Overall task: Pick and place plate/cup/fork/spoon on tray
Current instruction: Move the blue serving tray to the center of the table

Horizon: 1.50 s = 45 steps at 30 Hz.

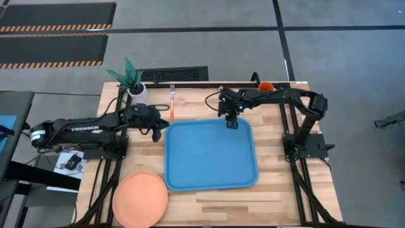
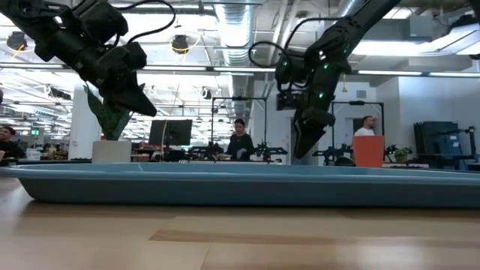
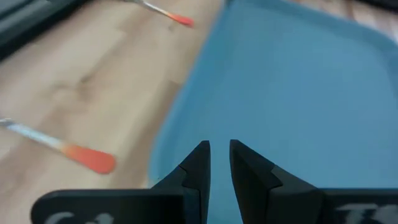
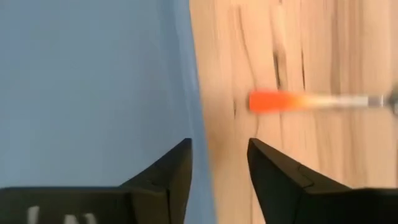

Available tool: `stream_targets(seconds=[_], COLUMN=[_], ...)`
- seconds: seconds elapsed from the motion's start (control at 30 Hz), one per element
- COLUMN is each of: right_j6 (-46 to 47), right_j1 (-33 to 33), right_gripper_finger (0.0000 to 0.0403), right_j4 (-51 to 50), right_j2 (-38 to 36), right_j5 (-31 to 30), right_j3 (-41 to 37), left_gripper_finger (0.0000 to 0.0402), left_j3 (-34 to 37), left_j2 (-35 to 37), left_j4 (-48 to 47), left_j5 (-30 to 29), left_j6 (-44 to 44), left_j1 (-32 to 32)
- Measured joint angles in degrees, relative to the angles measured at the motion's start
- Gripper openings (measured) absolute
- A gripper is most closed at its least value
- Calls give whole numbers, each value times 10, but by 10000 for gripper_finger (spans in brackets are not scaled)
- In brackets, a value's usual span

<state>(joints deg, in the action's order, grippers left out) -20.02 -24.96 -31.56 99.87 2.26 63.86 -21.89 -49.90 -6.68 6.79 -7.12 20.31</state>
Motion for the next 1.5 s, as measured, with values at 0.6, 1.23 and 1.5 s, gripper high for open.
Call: stream_targets(seconds=[0.6, 1.23, 1.5], right_j6=[174, 216, 246], right_j1=[76, 120, 160], right_gripper_finger=[34, 19, 15], right_j4=[-42, -57, -65], right_j2=[-108, -106, -106], right_j5=[8, 11, 23], right_j3=[-174, -184, -184], left_gripper_finger=[45, 45, 45], left_j3=[0, -1, -1], left_j2=[-216, -229, -228], left_j4=[74, 77, 78], left_j5=[-161, -203, -202], left_j6=[10, 3, 2], left_j1=[-56, -31, -31])
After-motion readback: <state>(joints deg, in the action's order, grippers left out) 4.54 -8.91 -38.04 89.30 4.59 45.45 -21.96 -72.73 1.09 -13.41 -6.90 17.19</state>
